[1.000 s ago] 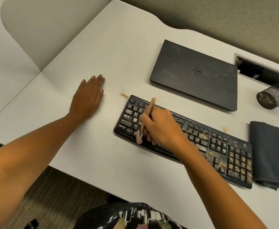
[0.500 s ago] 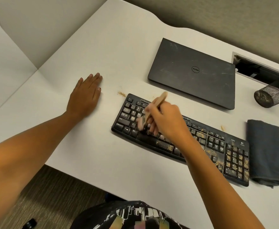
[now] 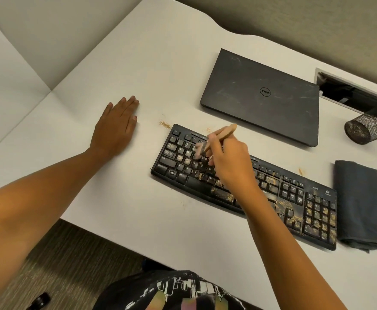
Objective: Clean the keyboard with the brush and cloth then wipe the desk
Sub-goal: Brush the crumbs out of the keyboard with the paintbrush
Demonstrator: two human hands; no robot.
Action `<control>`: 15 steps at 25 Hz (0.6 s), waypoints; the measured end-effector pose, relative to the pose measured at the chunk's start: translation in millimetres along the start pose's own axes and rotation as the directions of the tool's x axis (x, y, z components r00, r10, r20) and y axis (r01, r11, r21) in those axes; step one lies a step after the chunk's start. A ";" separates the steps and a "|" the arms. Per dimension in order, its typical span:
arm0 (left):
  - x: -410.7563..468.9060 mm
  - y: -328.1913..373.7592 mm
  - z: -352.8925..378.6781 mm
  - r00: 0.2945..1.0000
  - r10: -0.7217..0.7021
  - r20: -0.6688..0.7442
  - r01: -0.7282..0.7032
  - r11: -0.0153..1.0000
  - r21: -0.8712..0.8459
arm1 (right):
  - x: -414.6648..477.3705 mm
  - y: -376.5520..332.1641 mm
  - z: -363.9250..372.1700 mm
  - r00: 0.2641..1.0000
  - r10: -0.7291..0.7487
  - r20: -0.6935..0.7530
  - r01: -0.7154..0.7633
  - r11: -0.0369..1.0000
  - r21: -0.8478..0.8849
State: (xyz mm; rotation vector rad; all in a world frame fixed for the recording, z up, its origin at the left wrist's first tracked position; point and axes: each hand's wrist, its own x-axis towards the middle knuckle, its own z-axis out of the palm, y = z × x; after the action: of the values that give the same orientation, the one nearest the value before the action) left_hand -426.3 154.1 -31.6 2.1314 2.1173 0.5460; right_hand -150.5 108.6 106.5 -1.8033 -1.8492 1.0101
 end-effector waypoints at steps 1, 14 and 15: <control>-0.4 0.1 0.2 1.000 0.001 -0.001 -0.001 1.000 0.000 | -1.2 0.4 0.8 0.998 0.005 0.061 -0.005 1.000 -0.007; -0.6 -0.4 1.3 1.000 0.013 -0.016 -0.013 1.000 0.013 | -1.9 7.4 2.3 0.980 0.165 0.111 -0.184 0.964 0.191; -0.8 -0.3 1.4 1.000 0.013 -0.019 -0.013 1.000 0.014 | -2.0 7.6 2.3 0.981 0.169 0.097 -0.187 0.959 0.214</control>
State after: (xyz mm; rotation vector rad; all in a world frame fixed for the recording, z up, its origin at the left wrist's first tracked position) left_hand -426.1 153.7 -33.1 2.1577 2.1245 0.5559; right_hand -146.6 105.5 100.0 -1.8414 -1.5639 1.3138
